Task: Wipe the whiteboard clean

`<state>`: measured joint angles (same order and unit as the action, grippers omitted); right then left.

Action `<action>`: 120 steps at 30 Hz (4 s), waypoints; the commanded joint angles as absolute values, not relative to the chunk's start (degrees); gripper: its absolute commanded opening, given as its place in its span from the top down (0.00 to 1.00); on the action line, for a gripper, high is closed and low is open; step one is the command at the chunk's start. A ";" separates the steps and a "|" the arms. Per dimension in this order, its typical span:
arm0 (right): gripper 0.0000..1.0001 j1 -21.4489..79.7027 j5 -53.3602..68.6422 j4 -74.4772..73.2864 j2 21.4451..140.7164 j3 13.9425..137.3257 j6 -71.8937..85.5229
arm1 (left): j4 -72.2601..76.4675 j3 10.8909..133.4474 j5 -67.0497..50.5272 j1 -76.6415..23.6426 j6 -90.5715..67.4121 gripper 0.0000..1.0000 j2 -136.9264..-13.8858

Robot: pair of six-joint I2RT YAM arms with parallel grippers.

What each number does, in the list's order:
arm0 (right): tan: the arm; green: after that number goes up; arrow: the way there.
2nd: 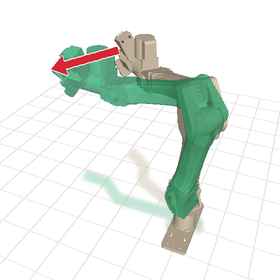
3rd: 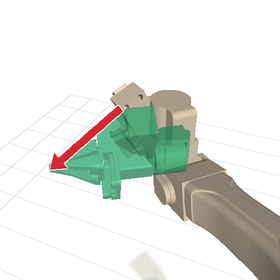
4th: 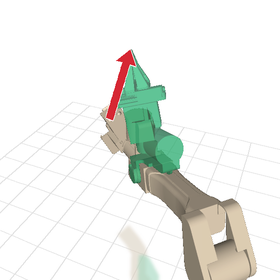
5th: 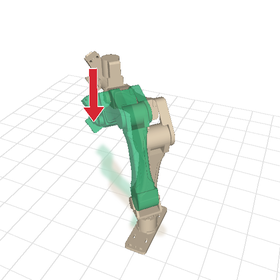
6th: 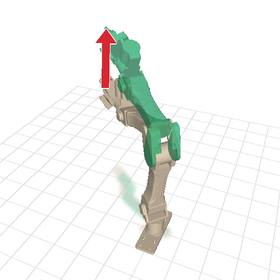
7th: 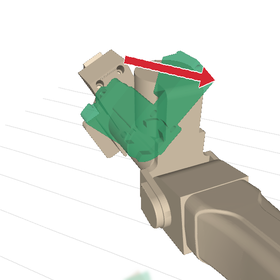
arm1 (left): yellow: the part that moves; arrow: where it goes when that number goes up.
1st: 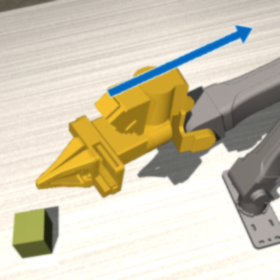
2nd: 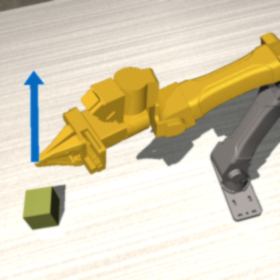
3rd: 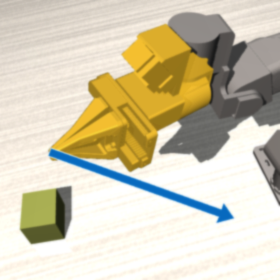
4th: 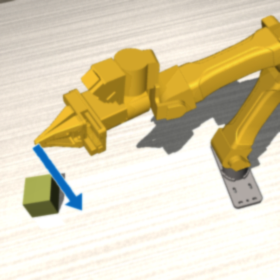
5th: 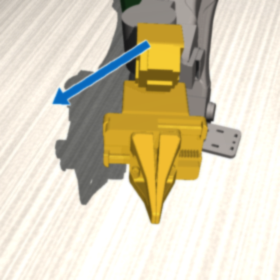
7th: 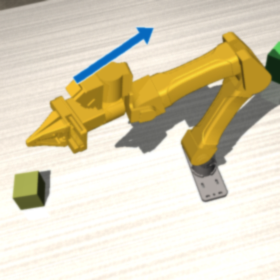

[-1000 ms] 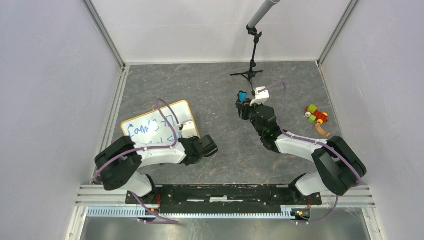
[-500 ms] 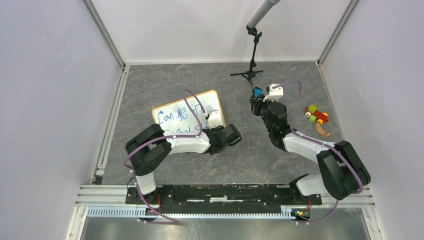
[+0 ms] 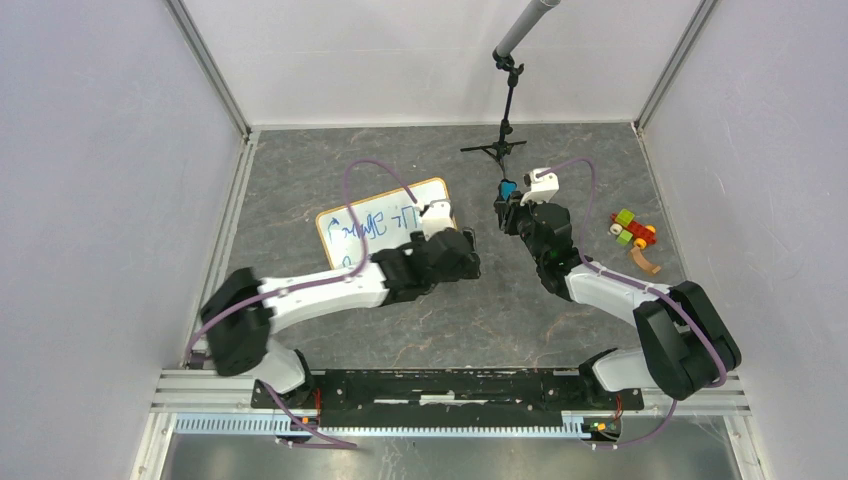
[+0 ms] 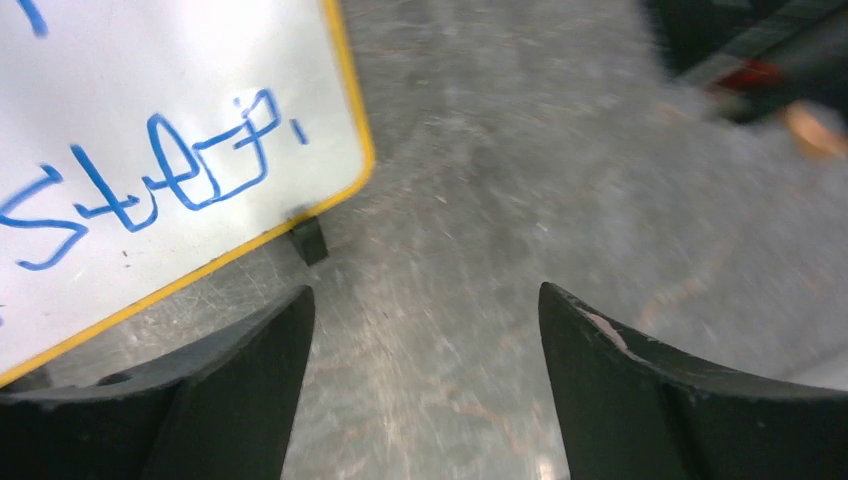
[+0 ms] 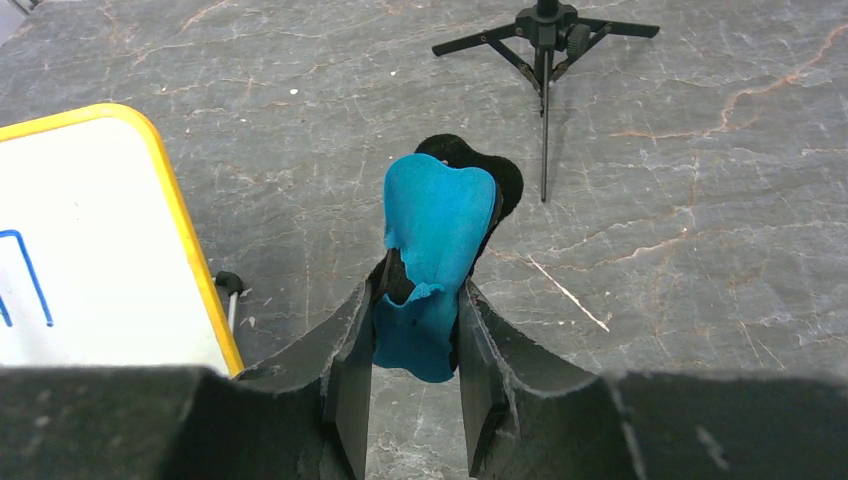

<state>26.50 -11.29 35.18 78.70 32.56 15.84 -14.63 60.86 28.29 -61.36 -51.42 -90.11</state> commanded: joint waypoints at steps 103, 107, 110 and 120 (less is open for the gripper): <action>0.71 48.59 -27.59 28.78 99.76 56.07 6.21 | -23.90 79.17 -41.57 -11.25 -14.24 0.70 -100.20; 0.72 48.84 -27.12 27.82 100.47 56.57 5.70 | -23.90 79.14 -41.79 -11.25 -14.24 0.70 -100.11; 0.72 50.58 -26.36 27.22 101.70 58.06 4.83 | -23.91 79.15 -41.83 -11.25 -14.24 0.71 -100.16; 0.73 58.27 -19.22 31.87 103.37 59.82 0.47 | -23.90 79.19 -41.82 -11.25 -14.41 0.72 -100.14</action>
<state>56.73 -23.44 29.93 102.17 58.06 1.85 -22.48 79.53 -42.17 -11.07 -12.36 -101.95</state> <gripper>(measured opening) 0.279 0.291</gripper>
